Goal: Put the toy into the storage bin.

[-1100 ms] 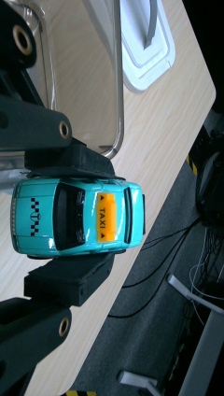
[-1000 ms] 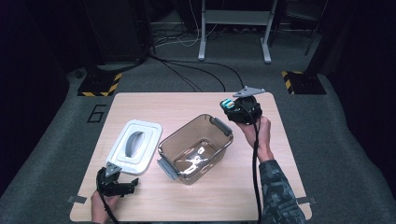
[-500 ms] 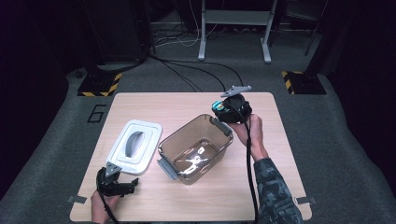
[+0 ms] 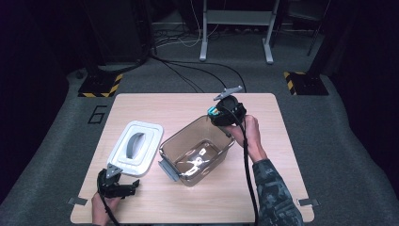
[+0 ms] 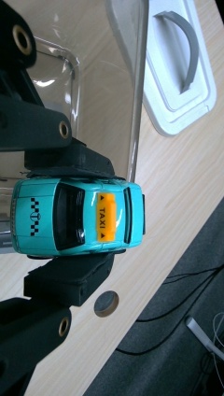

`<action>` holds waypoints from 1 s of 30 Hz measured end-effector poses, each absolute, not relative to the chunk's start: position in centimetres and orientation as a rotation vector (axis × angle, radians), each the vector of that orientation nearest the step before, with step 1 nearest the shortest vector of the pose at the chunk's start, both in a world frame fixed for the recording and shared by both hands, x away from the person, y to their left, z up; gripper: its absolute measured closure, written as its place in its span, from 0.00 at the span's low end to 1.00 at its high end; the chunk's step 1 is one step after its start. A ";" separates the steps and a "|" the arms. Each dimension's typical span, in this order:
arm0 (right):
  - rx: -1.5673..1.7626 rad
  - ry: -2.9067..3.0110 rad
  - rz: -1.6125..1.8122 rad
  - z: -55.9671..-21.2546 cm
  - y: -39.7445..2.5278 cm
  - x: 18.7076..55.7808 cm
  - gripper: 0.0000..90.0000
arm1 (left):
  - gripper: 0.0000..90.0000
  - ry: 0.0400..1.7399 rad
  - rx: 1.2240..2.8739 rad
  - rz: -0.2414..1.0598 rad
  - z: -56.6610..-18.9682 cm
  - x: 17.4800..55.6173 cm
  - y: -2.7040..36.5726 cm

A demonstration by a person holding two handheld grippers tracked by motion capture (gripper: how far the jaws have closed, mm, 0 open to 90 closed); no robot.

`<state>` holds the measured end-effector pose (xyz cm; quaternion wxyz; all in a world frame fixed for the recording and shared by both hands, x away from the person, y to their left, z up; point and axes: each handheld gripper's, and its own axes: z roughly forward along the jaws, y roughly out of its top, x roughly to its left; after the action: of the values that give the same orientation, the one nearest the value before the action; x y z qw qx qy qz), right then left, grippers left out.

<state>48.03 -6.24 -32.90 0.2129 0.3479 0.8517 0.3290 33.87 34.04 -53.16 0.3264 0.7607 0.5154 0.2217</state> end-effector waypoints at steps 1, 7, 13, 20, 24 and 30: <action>0.970 2.373 0.901 -32.9 -6.2 48.0 0.58 | 0.02 1.351 1.993 0.581 -53.2 33.9 34.0; 0.952 2.400 0.883 -33.2 -5.5 48.2 0.58 | 0.02 1.353 1.998 0.574 -53.1 33.8 34.1; 0.942 2.438 0.843 -33.4 -4.8 48.3 0.58 | 0.02 1.355 1.998 0.575 -53.1 33.8 34.1; 0.942 2.460 0.799 -34.0 -4.1 48.5 0.58 | 0.02 1.354 1.998 0.574 -53.1 33.8 34.1; 0.931 2.464 0.775 -34.4 -3.5 48.5 0.58 | 0.02 1.355 1.998 0.575 -53.1 33.8 34.1; 0.931 2.480 0.725 -35.0 -2.8 48.6 0.58 | 0.02 1.355 1.998 0.574 -53.1 33.8 34.1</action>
<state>48.57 -2.78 -34.98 0.1964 0.3323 0.8854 0.2590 33.84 34.06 -53.11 0.3243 0.7617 0.5165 0.2190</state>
